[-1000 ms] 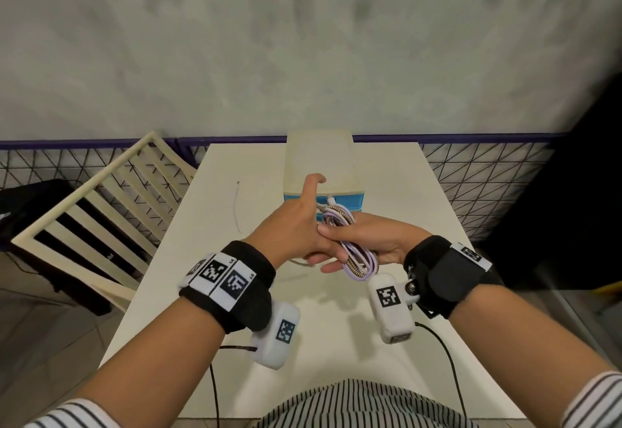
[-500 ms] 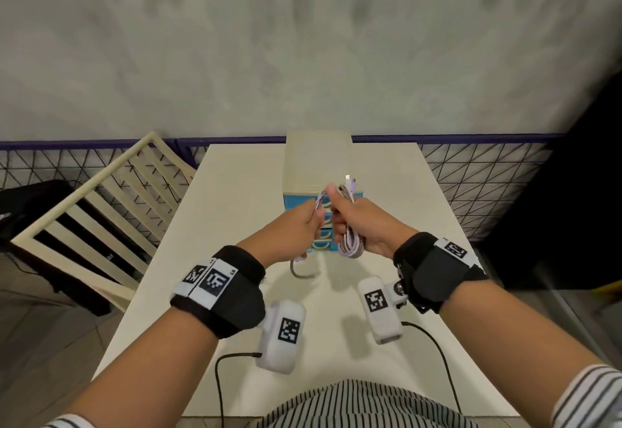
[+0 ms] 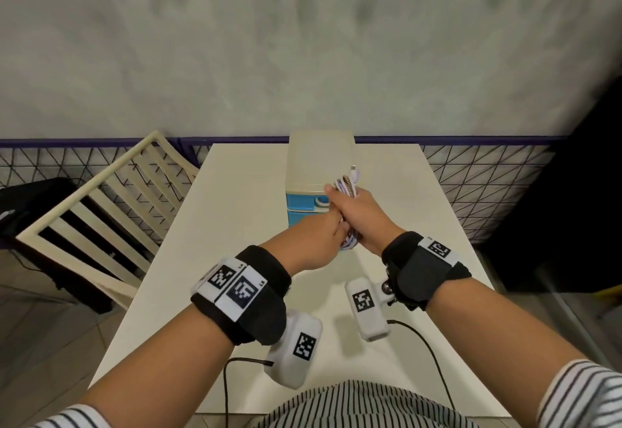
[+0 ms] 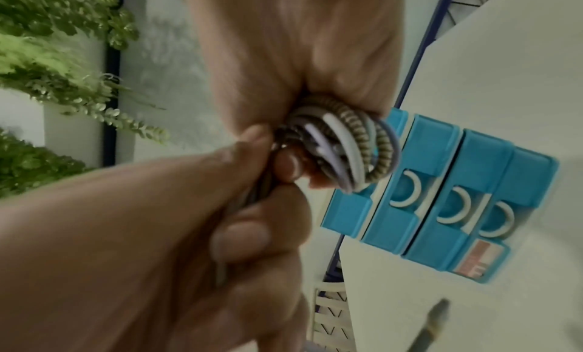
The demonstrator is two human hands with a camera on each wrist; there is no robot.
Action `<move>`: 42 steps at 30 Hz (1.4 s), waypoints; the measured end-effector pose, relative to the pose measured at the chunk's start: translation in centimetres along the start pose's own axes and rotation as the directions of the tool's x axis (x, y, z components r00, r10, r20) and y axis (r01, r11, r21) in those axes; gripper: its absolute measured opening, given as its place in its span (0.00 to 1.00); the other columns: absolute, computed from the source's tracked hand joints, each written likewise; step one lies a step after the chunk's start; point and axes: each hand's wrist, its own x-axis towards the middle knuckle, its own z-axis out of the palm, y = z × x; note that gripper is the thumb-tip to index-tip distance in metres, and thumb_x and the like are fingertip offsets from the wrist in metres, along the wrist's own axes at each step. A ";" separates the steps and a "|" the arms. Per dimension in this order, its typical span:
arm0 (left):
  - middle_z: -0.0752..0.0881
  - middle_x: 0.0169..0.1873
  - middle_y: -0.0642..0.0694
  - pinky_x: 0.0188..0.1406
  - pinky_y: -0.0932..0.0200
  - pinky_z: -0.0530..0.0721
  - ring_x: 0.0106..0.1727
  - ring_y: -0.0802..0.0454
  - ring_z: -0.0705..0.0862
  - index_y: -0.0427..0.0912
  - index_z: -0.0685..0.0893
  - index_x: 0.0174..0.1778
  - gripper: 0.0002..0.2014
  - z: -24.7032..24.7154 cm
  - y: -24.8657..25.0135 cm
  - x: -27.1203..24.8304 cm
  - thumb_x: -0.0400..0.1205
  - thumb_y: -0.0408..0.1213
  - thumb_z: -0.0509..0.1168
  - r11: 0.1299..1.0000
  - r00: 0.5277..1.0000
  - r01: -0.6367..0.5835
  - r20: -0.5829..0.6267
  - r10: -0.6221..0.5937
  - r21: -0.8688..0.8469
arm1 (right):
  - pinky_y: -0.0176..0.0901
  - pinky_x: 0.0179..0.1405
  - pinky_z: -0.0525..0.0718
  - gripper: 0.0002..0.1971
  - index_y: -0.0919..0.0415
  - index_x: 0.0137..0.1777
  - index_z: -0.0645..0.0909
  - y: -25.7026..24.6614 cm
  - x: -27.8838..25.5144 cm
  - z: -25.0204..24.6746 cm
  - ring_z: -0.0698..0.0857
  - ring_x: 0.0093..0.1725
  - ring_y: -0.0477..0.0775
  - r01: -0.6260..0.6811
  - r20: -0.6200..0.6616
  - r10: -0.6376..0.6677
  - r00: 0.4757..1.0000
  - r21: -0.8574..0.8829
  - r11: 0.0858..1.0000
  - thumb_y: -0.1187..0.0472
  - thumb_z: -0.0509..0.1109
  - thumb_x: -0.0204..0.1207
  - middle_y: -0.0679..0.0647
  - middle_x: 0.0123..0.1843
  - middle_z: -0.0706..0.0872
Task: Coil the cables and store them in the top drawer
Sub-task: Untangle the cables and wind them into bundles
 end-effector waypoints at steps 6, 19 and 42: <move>0.76 0.32 0.47 0.26 0.61 0.70 0.30 0.54 0.72 0.42 0.73 0.37 0.17 1.7 1.0 -1.1 0.88 0.44 0.48 0.989 0.991 0.009 0.136 0.011 -0.146 | 0.39 0.24 0.82 0.20 0.57 0.30 0.71 -0.7 1.3 -1.2 0.74 0.19 0.48 0.102 -0.112 -0.065 0.992 0.364 0.926 0.52 0.64 0.84 0.49 0.20 0.71; 0.74 0.40 0.57 0.62 0.49 0.55 0.47 0.55 0.69 0.54 0.81 0.42 0.06 0.3 -3.1 -1.2 0.83 0.42 0.61 0.805 0.890 -0.211 -0.231 0.393 0.555 | 0.34 0.18 0.80 0.16 0.59 0.34 0.74 -1.3 1.3 -2.8 0.75 0.18 0.45 -0.220 0.138 0.185 0.973 0.313 0.924 0.55 0.66 0.83 0.50 0.21 0.75; 0.88 0.50 0.55 0.79 0.47 0.54 0.63 0.60 0.79 0.52 0.86 0.52 0.08 0.3 -5.4 -2.3 0.80 0.43 0.65 0.760 0.649 -0.467 -0.408 0.642 0.452 | 0.42 0.29 0.88 0.07 0.65 0.45 0.82 -1.9 -1.6 -0.9 0.89 0.30 0.53 -0.252 0.329 0.215 0.920 0.074 0.965 0.61 0.68 0.81 0.59 0.33 0.89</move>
